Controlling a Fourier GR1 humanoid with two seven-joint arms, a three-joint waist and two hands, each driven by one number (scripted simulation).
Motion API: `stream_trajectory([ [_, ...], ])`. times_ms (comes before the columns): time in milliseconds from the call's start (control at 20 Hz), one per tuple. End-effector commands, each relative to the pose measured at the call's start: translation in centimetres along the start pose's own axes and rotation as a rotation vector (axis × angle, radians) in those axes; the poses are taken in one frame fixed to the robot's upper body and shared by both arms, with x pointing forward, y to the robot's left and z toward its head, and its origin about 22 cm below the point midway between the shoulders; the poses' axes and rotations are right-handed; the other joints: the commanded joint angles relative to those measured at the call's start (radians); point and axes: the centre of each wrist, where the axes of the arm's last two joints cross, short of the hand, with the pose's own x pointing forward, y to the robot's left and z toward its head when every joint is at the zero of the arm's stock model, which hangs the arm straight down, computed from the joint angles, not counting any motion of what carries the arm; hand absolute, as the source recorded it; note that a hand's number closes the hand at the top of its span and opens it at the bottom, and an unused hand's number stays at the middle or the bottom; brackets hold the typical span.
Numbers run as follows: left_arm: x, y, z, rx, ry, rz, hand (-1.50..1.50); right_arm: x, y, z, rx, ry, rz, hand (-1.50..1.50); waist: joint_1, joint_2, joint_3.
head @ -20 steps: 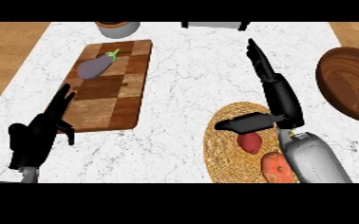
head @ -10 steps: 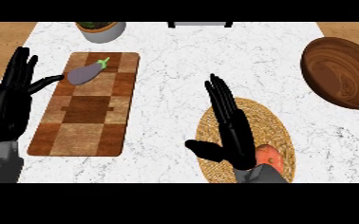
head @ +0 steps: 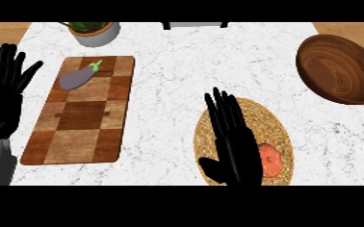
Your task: Pick the bell pepper from the placemat and place it in the bowl
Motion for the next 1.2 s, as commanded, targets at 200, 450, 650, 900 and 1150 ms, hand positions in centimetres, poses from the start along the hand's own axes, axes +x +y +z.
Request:
stream_trajectory([
  [200,0.2,-0.7,-1.1,0.002,-0.022,0.010,0.00,4.1,-3.4,2.7,0.306,0.211,0.291,-1.50,0.006,0.011,0.003],
  [450,-0.1,-0.4,-1.0,-0.029,-0.023,0.028,0.00,6.7,-6.6,2.1,0.429,0.309,0.402,-1.50,0.044,0.020,0.006],
  [650,0.5,-0.2,-2.3,-0.046,-0.021,0.030,0.00,7.5,-8.3,2.5,0.432,0.345,0.413,-1.50,0.051,0.022,0.007],
  [900,-1.2,-1.9,-1.0,-0.046,-0.011,0.040,0.00,6.4,-6.8,2.3,0.458,0.364,0.391,-1.50,0.056,0.022,0.008],
  [1150,-1.0,-0.4,-0.8,-0.052,-0.022,0.031,0.00,4.6,-6.8,1.0,0.465,0.404,0.375,-1.50,0.060,0.022,0.009],
])
